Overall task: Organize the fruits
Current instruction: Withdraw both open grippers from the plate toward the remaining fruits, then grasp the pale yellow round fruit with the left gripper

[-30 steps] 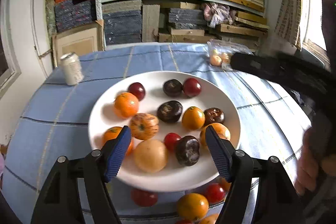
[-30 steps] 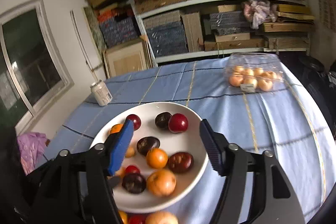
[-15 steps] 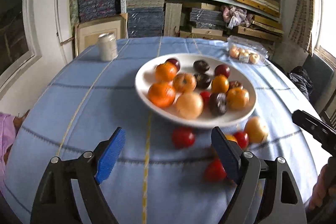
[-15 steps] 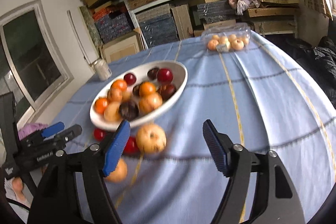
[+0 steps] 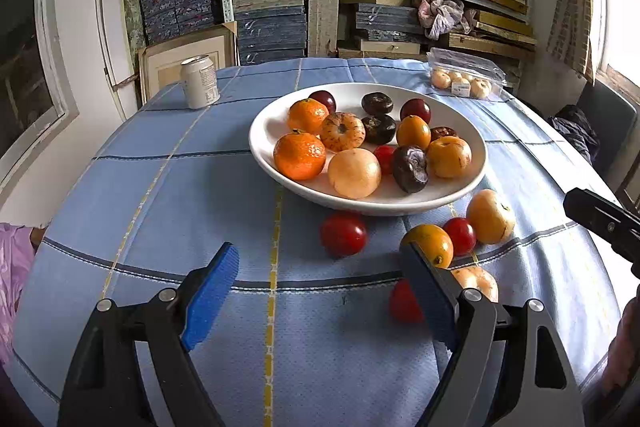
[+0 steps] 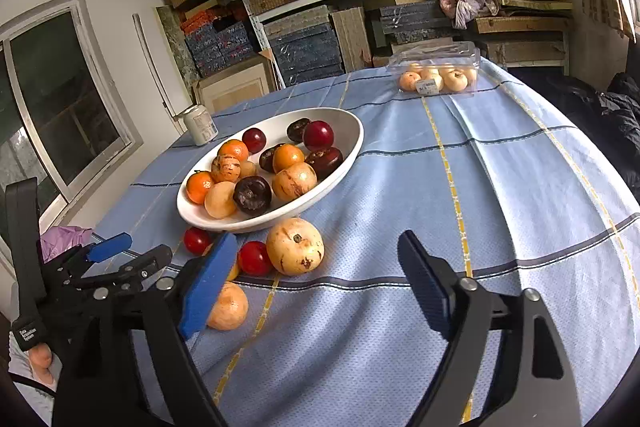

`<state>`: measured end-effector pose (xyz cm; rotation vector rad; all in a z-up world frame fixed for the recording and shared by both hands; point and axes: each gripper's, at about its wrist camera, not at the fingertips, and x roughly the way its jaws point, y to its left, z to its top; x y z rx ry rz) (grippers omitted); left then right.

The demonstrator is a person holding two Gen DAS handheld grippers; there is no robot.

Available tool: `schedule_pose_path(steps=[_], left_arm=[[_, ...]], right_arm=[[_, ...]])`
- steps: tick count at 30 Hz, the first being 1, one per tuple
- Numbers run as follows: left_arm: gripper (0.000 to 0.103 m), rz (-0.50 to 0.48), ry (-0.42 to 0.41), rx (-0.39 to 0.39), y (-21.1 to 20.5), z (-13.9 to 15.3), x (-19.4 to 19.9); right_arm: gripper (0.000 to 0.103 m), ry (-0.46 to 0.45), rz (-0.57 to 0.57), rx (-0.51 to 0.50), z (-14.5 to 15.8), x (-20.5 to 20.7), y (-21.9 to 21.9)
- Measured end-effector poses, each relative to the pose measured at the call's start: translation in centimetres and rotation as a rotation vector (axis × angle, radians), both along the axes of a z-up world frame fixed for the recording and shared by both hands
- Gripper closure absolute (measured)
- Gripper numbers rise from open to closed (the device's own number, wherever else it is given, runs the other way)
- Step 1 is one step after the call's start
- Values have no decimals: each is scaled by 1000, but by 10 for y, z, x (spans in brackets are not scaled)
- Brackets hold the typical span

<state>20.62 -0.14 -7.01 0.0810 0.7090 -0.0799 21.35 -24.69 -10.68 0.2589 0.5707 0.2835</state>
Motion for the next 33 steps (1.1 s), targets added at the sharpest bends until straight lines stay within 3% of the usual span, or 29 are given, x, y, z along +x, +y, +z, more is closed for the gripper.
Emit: schedule_pose_path(steps=[12,33], left_arm=[[18,-57,12,28,-22,-4,-6],[18,-276,108,-49,-56,-23,-7]], right_arm=[[17,-13,2,8,4,-2,-1],[13,-7,-43,9,8,-3,-10]])
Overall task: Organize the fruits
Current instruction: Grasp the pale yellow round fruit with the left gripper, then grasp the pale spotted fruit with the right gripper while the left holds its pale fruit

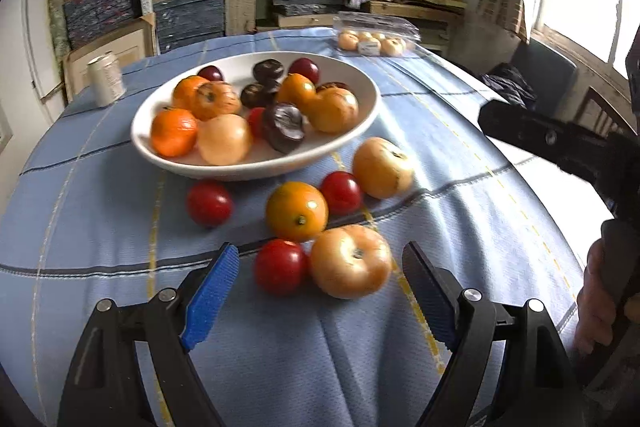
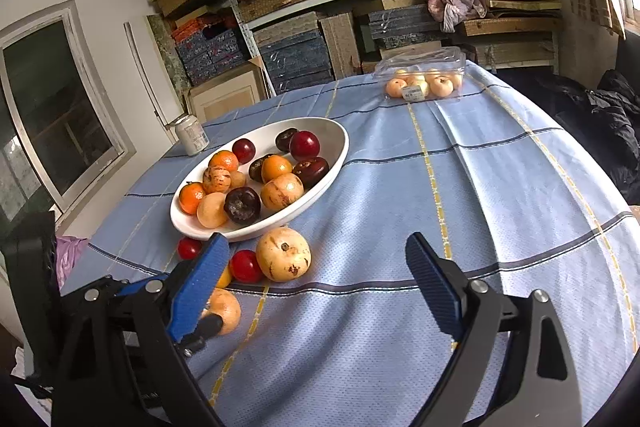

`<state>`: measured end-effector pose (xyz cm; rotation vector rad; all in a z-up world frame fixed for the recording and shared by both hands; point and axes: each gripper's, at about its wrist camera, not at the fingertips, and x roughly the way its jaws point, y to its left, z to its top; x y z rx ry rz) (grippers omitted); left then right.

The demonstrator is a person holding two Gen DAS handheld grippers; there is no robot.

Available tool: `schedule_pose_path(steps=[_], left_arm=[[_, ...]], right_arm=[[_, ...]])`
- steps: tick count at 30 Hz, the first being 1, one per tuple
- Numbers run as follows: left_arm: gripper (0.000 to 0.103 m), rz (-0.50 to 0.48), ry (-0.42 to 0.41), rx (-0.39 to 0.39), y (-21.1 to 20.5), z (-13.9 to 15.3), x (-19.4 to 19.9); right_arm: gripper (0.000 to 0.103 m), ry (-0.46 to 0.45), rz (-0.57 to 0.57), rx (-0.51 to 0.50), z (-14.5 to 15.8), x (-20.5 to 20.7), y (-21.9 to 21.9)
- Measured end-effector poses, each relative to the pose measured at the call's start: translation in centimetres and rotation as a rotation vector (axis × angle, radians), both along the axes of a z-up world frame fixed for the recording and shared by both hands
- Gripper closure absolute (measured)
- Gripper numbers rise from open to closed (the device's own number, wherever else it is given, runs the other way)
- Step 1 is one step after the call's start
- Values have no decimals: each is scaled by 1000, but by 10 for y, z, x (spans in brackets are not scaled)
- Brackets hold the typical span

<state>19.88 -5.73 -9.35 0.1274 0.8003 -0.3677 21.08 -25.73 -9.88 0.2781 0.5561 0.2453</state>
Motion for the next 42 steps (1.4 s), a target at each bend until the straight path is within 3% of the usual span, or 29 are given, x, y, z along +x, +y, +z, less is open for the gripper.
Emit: schedule_pose_path(steps=[8,12,20,26,36,37,38,42], left_arm=[[19,-37,-16,-14,-14,-2,6],[20,-58,-34,19,-23,-3,6],[25,-111,-105,-94,-15,16,-8],[26,-175,-19,-74,-29,2,-6],[28,-170,46,-64,-28,-10,7],[32,-176,45,-59,-30,-11,6],[44,-184,53,-58,-31,-12,7],[51,-174,109,-68,-32,-19,17]], right_arm=[[13,-6,-1,2,1,-2,-1],[13,-3,-12,6,1,-2,-3],[13,0,-29,16,1,0,-9],[13,3,-28,14,2,0,-9],[11,-3,-26,13,3,0,-11],[11,-1,-26,12,2,0,-11],[11,0,-25,11,2,0,-11],[11,14,-31,-10,1,2,-11]])
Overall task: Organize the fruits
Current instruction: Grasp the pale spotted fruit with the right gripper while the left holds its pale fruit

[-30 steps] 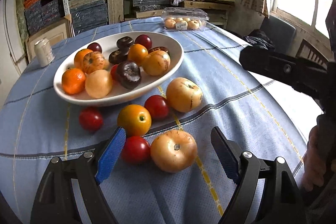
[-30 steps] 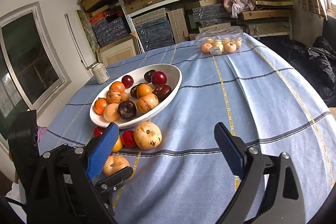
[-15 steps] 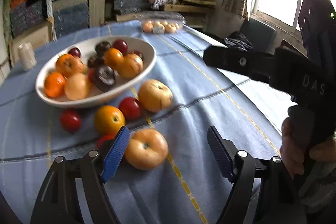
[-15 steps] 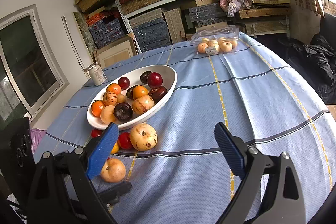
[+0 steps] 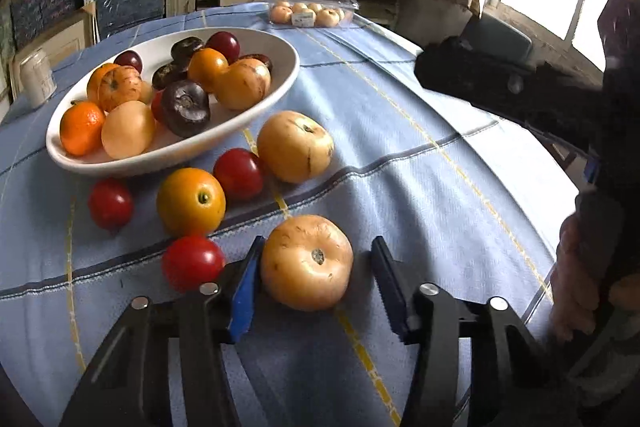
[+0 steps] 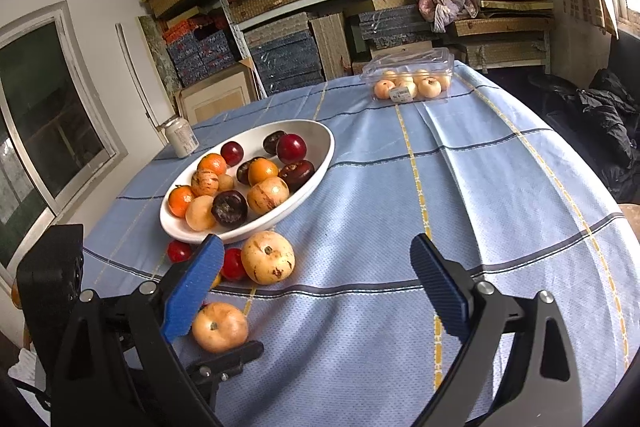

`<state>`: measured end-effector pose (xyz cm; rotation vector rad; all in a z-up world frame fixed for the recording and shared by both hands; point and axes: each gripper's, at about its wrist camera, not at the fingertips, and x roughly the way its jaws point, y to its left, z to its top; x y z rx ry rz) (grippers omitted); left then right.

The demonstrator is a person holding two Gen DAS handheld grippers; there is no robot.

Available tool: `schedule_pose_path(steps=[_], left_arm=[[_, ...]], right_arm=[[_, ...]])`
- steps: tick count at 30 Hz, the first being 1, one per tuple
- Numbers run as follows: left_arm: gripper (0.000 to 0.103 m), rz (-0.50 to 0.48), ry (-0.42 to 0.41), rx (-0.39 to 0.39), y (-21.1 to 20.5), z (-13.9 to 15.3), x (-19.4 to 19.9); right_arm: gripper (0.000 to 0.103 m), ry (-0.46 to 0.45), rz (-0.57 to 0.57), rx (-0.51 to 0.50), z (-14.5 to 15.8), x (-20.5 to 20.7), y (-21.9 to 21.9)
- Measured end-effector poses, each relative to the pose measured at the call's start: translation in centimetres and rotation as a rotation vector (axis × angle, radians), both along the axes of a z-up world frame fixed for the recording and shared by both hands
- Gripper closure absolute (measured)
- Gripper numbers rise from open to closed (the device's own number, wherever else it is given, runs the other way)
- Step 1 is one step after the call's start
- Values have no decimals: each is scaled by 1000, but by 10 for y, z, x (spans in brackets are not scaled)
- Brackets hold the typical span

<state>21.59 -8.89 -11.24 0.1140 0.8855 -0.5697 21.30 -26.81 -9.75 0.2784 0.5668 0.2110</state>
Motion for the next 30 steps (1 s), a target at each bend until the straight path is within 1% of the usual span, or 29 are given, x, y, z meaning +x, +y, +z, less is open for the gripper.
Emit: schedule_pose_path(steps=[5,7,8,11,13,14,17,19,21,24,26,28,30], left_arm=[[51,2,-8,7,-1,0,-1],[56,7,-8,8,0,0,0],[61,9,-7,6,0,0,-1],[61,16,-15,3,2,1,-1],[61,27,-53,14,4,7,-6],[61,44,-81,20,9,11,-10],[61,89,-108,8,25,21,-15],[62,149,-134,0,44,28,-18],[62,205,-138,-28,62,34,-16],[62,266,-133,-39,78,36,-12],[62,281,-122,-49,84,36,-12],[62,281,-121,-51,85,37,-13],[62,273,-127,-52,85,39,-14]], right_arm=[[11,8,-7,-4,-3,2,-1],[11,16,-3,-11,-5,4,1],[11,21,1,-16,-6,4,2],[11,32,10,-29,-9,6,5],[12,46,26,-31,-13,8,8],[13,51,34,-32,-14,9,9],[18,59,51,-43,-17,11,13],[22,69,73,-40,-20,13,17],[25,83,102,-38,-22,17,23],[30,104,142,-80,-23,27,40],[32,122,164,-96,-24,35,49],[38,146,175,-105,-27,45,56],[39,172,183,-92,-31,53,60]])
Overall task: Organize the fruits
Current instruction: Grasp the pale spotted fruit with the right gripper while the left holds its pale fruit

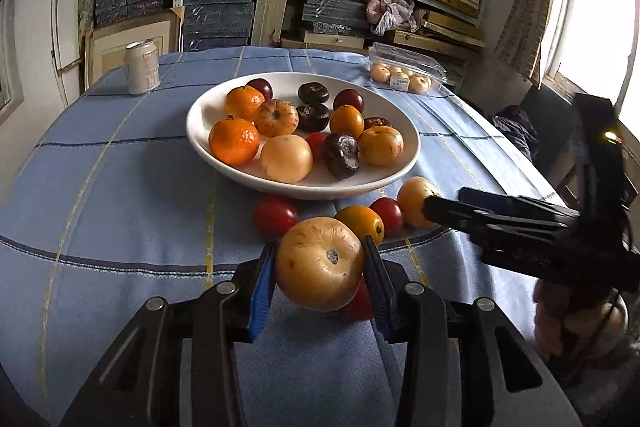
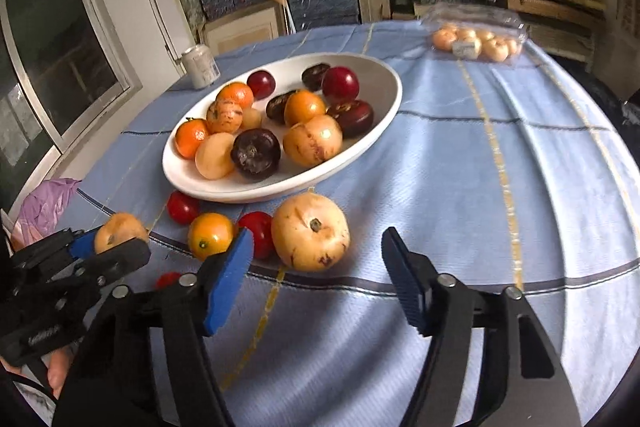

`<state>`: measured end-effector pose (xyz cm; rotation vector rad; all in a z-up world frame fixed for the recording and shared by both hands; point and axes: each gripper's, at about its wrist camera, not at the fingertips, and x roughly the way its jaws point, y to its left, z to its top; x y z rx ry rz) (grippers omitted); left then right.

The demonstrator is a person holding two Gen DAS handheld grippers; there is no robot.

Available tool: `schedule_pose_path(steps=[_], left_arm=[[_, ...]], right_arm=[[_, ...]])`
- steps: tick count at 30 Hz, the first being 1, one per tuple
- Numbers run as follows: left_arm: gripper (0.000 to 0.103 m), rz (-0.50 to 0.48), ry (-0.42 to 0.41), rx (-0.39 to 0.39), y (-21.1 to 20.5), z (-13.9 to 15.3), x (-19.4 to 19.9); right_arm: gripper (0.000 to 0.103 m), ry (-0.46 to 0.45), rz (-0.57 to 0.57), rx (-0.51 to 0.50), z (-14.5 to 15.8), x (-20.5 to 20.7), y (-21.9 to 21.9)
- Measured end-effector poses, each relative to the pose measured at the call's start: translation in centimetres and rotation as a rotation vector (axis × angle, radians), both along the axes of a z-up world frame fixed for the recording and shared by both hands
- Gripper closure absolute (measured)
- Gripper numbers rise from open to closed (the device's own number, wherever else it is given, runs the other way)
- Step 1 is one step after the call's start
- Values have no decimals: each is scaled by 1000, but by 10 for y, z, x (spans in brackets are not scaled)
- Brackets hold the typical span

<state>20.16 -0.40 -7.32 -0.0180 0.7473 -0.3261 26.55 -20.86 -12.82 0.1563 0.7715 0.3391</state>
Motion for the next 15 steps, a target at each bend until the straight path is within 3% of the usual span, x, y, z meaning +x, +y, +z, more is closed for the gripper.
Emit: schedule_pose_path(steps=[11,15], left_arm=[[62,-33,10,4,-5,-4,0],[62,-32,21,6,-5,-6,3]], right_arm=[[48,63,-4,77,-15,20,-2],[58,62,13,103,-15,23,-2]])
